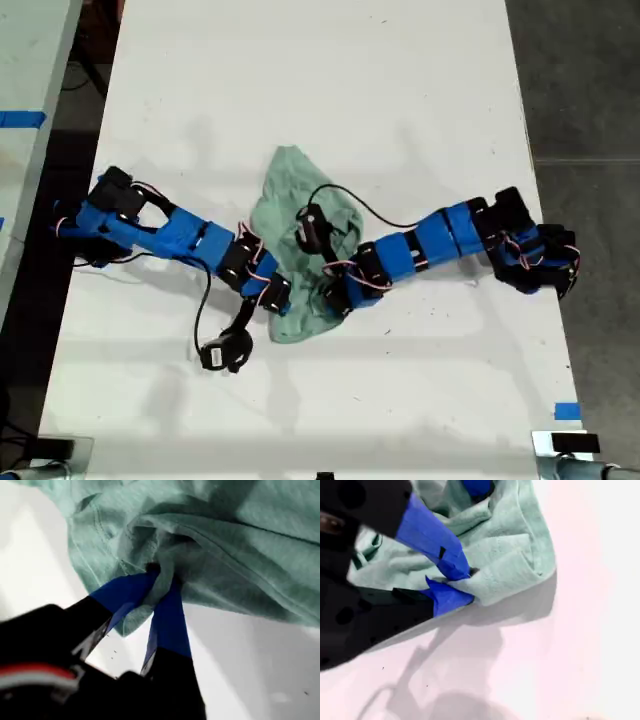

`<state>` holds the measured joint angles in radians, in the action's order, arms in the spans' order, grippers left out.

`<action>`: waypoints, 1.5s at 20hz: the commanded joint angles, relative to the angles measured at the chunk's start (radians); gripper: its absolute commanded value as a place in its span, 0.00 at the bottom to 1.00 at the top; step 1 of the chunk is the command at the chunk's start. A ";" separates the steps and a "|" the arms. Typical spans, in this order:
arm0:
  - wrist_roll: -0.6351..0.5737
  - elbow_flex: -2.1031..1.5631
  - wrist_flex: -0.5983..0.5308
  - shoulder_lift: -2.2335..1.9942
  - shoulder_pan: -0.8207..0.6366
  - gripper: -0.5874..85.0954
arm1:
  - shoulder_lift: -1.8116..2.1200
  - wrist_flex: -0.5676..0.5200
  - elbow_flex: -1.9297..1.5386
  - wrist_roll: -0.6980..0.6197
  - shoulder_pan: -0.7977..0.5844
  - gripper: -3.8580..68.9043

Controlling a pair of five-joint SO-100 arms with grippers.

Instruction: Fold t shirt

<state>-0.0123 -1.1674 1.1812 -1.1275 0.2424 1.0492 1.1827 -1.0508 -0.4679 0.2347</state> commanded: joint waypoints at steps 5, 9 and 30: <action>-0.043 0.143 0.106 -0.275 0.074 0.00 | 0.313 0.021 0.118 -0.141 0.012 0.05; -0.080 0.072 0.267 -0.439 -0.086 0.00 | 0.460 0.057 0.040 -0.239 -0.169 0.05; -0.387 -0.284 0.407 -0.761 -0.746 0.31 | 0.658 0.328 -0.037 -0.422 -0.749 0.39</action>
<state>-0.3988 -1.4389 1.5846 -1.7625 -0.4786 1.5846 1.4788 -1.0861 -0.8698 -0.4817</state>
